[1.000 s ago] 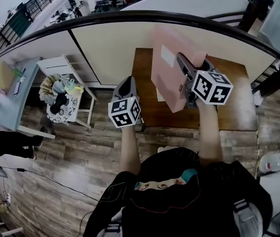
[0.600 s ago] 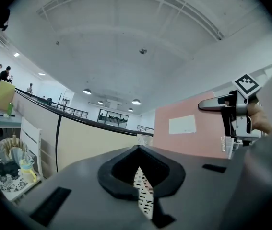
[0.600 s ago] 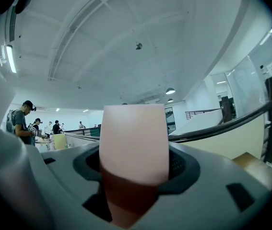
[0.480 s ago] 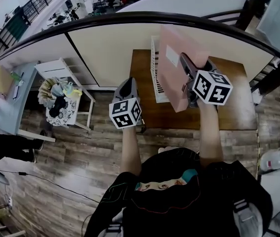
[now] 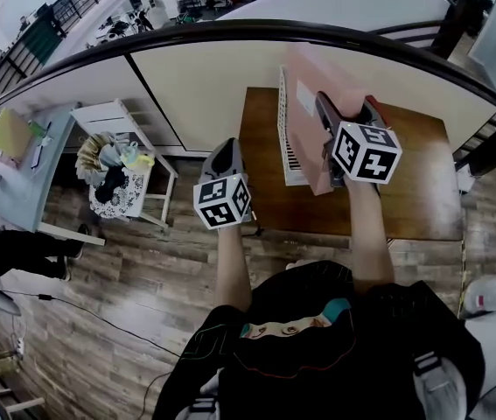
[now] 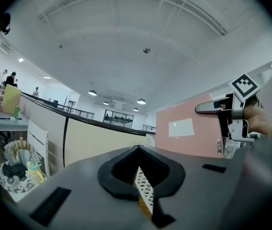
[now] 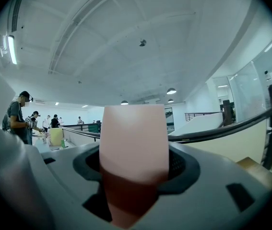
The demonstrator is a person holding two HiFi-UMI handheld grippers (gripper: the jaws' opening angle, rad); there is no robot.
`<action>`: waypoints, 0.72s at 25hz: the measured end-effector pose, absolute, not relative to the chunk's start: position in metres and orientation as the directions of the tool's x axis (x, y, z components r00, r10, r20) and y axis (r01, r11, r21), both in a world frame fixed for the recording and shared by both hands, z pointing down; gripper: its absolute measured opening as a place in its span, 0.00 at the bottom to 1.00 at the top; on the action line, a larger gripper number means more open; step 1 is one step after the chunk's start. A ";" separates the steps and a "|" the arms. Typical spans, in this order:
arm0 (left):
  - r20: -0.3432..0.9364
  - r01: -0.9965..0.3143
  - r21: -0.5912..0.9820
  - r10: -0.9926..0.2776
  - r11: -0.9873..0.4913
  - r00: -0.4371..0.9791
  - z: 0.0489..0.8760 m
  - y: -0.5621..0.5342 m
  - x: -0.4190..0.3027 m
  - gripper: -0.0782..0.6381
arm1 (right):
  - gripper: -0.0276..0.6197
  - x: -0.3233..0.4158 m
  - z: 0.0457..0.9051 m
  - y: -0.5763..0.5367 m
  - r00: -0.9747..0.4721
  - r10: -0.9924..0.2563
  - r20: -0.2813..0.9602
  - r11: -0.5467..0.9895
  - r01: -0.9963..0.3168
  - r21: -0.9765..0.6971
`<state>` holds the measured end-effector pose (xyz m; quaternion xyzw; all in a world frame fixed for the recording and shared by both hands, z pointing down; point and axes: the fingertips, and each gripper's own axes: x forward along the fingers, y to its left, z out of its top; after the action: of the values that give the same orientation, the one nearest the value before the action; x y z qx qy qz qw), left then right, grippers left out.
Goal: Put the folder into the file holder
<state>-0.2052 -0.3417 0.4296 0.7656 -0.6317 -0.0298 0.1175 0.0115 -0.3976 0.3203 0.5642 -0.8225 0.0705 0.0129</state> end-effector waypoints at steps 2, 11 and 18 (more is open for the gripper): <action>0.107 -0.963 0.210 -0.975 -0.171 0.196 0.429 -0.345 -0.207 0.11 | 0.48 0.009 0.320 -0.404 -0.361 -0.927 0.098 0.352 -0.930 -0.102; 0.127 -0.974 0.176 -0.978 -0.140 0.163 0.428 -0.362 -0.223 0.11 | 0.48 -0.001 0.326 -0.435 -0.333 -0.939 0.089 0.325 -0.941 -0.091; 0.160 -0.980 0.161 -0.977 -0.116 0.142 0.436 -0.369 -0.238 0.11 | 0.48 -0.005 0.329 -0.449 -0.282 -0.958 0.050 0.277 -0.957 -0.088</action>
<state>-0.2385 -0.3694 0.4358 0.7471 -0.6549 0.0069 0.1140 -0.0052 -0.4487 0.3293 0.5992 -0.7990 0.0500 -0.0064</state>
